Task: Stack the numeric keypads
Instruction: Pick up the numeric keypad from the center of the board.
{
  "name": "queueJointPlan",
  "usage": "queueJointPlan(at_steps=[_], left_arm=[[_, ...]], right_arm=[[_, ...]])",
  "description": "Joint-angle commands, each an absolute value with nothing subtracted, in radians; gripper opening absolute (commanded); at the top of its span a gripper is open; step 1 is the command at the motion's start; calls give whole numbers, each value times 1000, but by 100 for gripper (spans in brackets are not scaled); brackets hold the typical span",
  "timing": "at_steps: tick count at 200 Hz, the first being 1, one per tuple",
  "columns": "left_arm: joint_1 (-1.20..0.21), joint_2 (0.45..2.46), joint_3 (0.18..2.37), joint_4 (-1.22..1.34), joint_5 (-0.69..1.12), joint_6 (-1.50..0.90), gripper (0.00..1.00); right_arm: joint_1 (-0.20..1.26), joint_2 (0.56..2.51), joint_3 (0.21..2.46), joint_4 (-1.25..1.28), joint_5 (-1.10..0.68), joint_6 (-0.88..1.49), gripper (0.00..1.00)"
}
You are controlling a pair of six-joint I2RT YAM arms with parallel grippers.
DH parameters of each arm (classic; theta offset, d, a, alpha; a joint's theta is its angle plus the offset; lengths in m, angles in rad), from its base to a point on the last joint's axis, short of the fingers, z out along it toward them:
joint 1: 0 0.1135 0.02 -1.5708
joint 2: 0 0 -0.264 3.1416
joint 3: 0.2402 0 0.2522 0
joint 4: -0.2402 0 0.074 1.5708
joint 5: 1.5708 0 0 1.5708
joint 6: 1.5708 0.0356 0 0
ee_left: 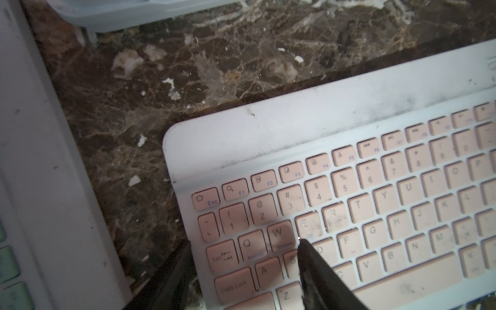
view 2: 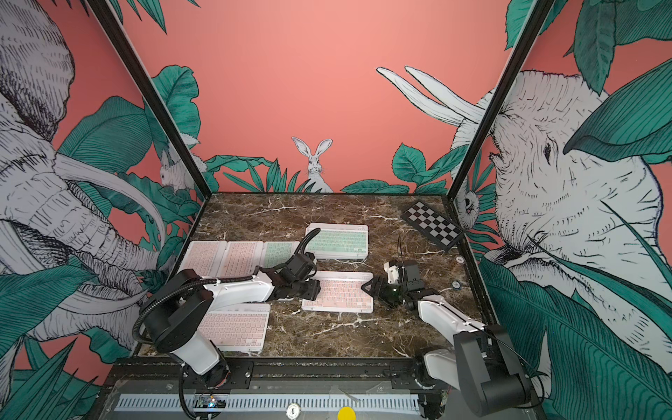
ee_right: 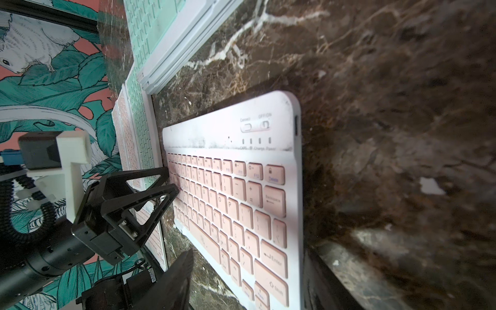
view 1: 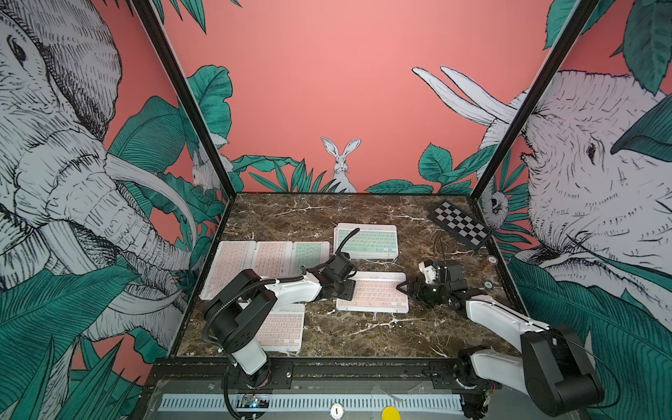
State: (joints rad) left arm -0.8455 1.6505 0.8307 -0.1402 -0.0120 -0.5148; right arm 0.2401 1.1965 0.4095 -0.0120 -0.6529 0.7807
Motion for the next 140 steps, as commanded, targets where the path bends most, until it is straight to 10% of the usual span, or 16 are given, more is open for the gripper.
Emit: queueJointPlan(at_steps=[1, 140], left_arm=[[-884, 1697, 801, -97, 169, -518, 64], [-887, 1703, 820, -131, 145, -516, 63]], right_arm=[[265, 1179, 413, 65, -772, 776, 63], [311, 1159, 466, -35, -712, 720, 57]])
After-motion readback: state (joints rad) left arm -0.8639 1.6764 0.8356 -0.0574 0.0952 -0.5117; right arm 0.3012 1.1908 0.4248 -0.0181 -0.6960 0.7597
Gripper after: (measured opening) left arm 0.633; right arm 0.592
